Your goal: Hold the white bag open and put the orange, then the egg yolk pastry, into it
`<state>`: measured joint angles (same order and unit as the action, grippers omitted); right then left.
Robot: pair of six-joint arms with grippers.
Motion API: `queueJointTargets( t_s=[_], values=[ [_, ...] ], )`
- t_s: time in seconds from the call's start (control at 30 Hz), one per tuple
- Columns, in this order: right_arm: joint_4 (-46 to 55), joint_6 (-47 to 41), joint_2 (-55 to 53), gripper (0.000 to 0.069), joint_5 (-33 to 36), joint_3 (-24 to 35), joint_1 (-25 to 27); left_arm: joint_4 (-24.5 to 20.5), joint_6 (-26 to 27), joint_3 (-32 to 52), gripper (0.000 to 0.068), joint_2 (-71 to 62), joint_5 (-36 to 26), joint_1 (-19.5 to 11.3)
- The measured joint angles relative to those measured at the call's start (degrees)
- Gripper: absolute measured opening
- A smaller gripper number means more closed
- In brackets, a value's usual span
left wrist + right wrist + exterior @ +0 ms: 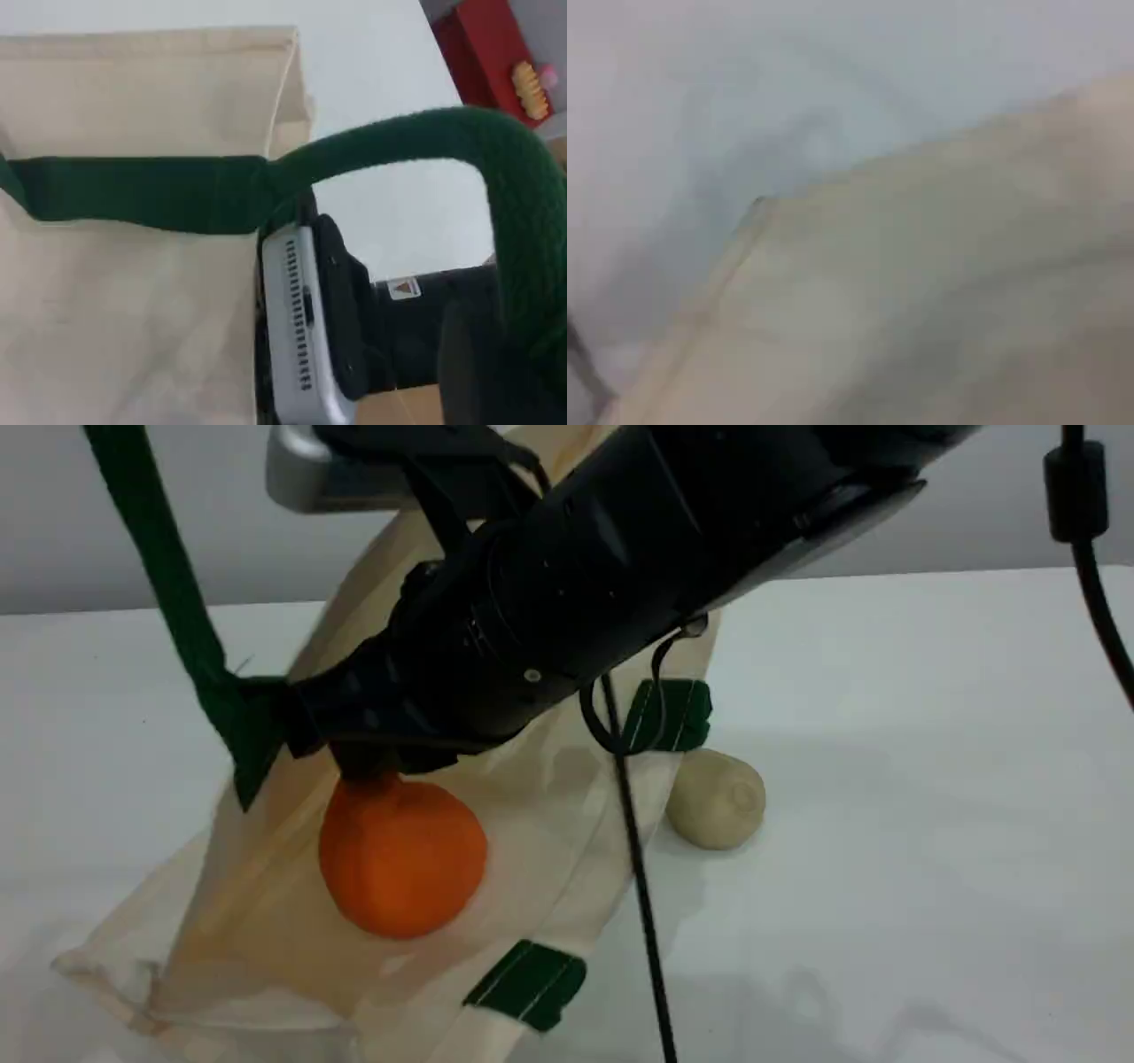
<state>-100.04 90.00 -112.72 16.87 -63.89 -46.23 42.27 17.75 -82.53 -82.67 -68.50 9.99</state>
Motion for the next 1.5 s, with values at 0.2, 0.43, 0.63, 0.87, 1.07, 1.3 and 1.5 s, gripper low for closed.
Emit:
queueJointTargets(
  t_s=[0.2,0.43,0.63,0.87,1.07,1.3,1.5],
  values=[
    [0.2,0.0,0.3,0.0093,2.1,0.0,-0.1,-0.1,0.9,0.0,0.0068,0.0,0.7,0.0],
    [-0.1,0.0,2.6,0.0342,-4.7,0.0,0.0,-0.6,1.2,0.0,0.0068,0.0,1.4,0.0],
    [1.7,0.0,8.7,0.0432,-12.8,2.0,0.0,-2.7,1.3,0.0,0.0068,0.3,3.5,-0.1],
    [-0.2,0.0,15.8,0.0435,-28.5,10.2,0.0,-2.3,1.3,0.0,0.0068,1.3,3.5,-0.1],
    [-0.2,0.0,15.5,0.0419,-35.1,16.5,3.8,-2.0,1.3,0.0,0.0068,1.7,3.6,-0.2],
    [0.3,0.0,12.3,0.0379,-25.5,17.7,12.6,-2.0,1.7,0.0,0.0068,1.7,3.6,-0.2],
    [0.3,0.0,5.6,0.0377,-15.1,17.7,20.6,-2.0,2.0,0.0,0.0068,1.7,2.8,-0.2]
  ],
)
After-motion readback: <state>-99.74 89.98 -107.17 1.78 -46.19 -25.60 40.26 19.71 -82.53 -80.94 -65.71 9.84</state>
